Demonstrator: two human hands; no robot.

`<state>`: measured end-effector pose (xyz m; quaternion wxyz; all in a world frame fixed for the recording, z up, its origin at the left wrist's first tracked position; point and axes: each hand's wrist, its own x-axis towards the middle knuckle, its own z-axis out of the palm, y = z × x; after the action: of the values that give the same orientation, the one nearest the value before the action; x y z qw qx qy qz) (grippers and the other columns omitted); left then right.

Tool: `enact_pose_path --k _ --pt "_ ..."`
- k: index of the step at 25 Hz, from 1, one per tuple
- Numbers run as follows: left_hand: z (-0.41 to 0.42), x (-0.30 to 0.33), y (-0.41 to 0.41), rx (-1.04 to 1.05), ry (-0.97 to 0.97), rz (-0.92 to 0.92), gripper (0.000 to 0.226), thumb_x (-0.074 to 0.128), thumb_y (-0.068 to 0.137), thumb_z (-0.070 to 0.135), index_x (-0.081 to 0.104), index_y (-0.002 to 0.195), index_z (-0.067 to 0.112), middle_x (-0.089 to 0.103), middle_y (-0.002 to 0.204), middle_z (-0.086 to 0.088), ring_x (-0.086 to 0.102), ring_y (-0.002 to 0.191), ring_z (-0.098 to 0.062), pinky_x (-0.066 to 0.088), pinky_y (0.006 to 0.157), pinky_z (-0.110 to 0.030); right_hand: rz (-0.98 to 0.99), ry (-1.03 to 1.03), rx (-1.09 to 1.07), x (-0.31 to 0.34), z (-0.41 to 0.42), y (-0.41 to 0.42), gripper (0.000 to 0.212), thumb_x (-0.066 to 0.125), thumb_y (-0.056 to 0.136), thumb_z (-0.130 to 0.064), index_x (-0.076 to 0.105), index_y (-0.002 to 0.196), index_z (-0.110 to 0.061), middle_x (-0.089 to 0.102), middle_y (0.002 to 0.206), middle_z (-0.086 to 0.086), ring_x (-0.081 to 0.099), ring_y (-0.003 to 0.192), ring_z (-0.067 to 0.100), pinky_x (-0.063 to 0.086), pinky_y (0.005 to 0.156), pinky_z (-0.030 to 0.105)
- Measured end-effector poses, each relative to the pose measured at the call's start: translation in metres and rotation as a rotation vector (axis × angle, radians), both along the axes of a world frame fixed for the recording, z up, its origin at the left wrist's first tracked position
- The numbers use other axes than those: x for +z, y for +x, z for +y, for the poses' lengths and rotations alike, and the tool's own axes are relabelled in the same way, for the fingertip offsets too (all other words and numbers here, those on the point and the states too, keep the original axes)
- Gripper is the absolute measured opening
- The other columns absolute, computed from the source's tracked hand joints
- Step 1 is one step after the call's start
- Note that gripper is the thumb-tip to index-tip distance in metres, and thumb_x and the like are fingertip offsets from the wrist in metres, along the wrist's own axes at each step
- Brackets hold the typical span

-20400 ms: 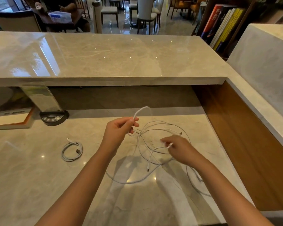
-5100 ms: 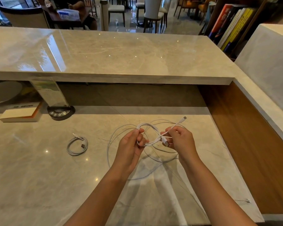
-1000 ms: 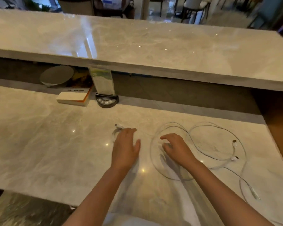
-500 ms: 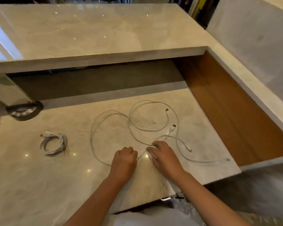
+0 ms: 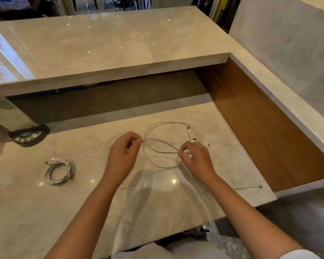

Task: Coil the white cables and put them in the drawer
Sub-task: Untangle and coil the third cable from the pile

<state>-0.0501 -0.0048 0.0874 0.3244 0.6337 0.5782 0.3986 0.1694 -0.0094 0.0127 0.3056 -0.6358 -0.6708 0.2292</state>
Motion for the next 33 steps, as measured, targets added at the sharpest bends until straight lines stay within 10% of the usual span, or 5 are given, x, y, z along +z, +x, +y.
enact_pose_path --k 14,17,21,28,33 --pt "0.031 0.0 -0.024 0.306 -0.274 -0.255 0.02 0.044 0.091 0.011 0.058 0.077 0.012 0.045 0.064 -0.003 0.037 0.056 -0.014 0.033 0.052 -0.025 1.447 -0.467 0.14 0.107 0.019 0.029 0.034 0.048 0.082 0.004 0.065 0.108 -0.009 0.068 0.077 0.007 0.063 0.064 0.011 0.056 0.061 0.02" --pt "0.035 0.002 -0.021 0.341 -0.347 -0.414 0.023 0.04 0.092 0.007 0.051 0.073 0.013 0.031 0.059 -0.003 0.024 0.05 -0.015 0.023 0.039 -0.02 1.281 -0.499 0.16 0.11 0.014 0.036 0.031 0.041 0.093 0.0 0.061 0.115 -0.01 0.07 0.099 0.011 0.068 0.085 0.018 0.058 0.075 0.025" --pt "0.046 0.026 -0.016 0.231 -0.357 -0.39 0.022 0.043 0.093 0.012 0.048 0.072 0.012 0.033 0.059 -0.001 0.028 0.051 -0.013 0.027 0.047 -0.023 0.375 -0.403 0.209 0.117 0.003 0.055 0.016 0.056 0.09 -0.012 0.07 0.095 -0.018 0.068 0.076 -0.008 0.059 0.069 -0.001 0.047 0.063 0.011" --pt "0.065 0.082 -0.041 -0.242 -0.159 0.573 0.008 0.057 0.088 0.018 0.06 0.081 0.021 0.058 0.071 -0.004 0.051 0.06 -0.017 0.04 0.057 -0.023 1.6 -0.16 -0.544 0.081 0.011 0.128 0.025 0.039 0.097 -0.024 0.053 0.077 -0.018 0.038 0.051 -0.008 0.032 0.046 0.008 0.027 0.058 0.022" --pt "0.074 0.077 -0.03 0.01 -0.291 -0.278 0.025 0.04 0.096 0.019 0.053 0.074 0.016 0.04 0.061 0.003 0.038 0.058 -0.012 0.038 0.059 -0.023 0.887 -0.339 -0.46 0.049 0.018 0.071 0.022 0.039 0.092 -0.008 0.056 0.08 -0.015 0.04 0.056 -0.005 0.034 0.053 0.011 0.029 0.054 0.022"
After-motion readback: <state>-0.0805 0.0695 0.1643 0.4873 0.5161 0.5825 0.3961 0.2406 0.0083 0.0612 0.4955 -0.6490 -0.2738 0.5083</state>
